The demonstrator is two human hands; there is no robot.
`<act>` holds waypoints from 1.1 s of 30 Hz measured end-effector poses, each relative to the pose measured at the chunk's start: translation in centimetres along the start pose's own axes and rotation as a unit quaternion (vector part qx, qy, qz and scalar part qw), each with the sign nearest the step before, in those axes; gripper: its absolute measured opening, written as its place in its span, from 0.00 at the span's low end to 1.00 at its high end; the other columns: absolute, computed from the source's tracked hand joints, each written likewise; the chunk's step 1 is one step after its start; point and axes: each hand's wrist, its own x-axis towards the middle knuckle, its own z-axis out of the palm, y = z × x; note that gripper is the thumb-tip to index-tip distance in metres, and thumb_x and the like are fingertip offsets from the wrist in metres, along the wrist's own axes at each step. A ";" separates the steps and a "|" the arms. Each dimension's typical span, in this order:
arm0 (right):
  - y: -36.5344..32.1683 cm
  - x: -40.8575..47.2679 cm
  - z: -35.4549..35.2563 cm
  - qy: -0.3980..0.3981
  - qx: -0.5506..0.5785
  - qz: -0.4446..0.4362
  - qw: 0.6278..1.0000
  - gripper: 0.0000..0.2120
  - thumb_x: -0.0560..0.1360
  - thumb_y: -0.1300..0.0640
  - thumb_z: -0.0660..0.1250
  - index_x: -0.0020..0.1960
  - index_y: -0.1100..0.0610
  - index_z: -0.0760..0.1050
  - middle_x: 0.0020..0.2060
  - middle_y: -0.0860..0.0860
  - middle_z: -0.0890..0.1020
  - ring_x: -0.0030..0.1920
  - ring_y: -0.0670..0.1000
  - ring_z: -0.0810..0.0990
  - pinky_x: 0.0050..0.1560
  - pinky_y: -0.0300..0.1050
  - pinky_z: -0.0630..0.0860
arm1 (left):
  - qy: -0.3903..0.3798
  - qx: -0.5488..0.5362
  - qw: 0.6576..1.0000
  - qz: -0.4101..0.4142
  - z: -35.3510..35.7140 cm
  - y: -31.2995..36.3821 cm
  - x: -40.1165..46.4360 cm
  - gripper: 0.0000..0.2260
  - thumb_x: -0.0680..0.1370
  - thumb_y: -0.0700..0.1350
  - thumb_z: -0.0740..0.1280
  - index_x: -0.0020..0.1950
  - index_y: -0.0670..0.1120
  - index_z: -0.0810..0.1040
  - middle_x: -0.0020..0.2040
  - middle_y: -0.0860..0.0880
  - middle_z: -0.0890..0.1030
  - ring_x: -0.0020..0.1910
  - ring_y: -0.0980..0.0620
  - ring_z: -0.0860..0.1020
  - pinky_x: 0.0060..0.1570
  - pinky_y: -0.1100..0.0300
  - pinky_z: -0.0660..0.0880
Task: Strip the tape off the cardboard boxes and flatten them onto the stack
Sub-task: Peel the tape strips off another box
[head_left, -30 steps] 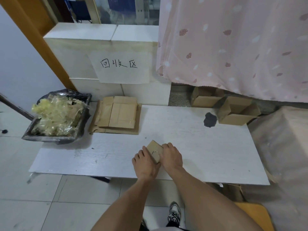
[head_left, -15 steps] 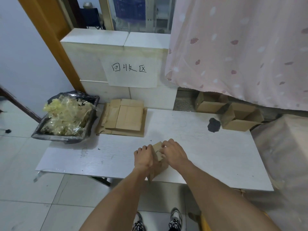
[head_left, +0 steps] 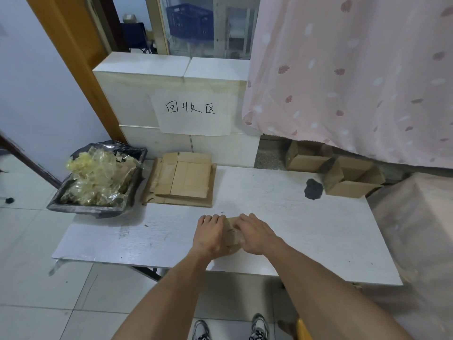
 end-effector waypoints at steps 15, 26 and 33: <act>-0.3 0.1 -0.3 0.001 -0.035 0.013 0.999 0.05 0.74 0.63 0.60 0.40 0.56 0.68 0.40 0.49 0.71 0.45 0.53 0.64 0.42 0.46 0.61 | -0.007 0.019 1.000 0.014 0.0 0.6 -0.2 0.34 0.65 0.70 0.68 0.61 0.48 0.71 0.52 0.53 0.76 0.51 0.50 0.73 0.64 0.57 0.61; -0.2 -0.2 -0.6 0.014 -0.129 -0.033 0.991 0.14 0.74 0.66 0.60 0.32 0.55 0.63 0.32 0.49 0.66 0.44 0.53 0.65 0.43 0.47 0.59 | -0.013 -0.034 0.998 -0.047 -0.4 1.5 -0.5 0.31 0.62 0.71 0.63 0.55 0.50 0.70 0.48 0.54 0.73 0.51 0.51 0.72 0.61 0.59 0.63; -0.3 -0.4 -0.3 0.010 -0.139 -0.052 0.989 0.11 0.76 0.66 0.61 0.36 0.57 0.72 0.37 0.52 0.73 0.44 0.53 0.64 0.43 0.47 0.60 | -0.109 -0.035 0.992 -0.059 -1.7 0.0 0.4 0.34 0.65 0.64 0.72 0.65 0.51 0.68 0.57 0.51 0.74 0.59 0.48 0.71 0.65 0.55 0.61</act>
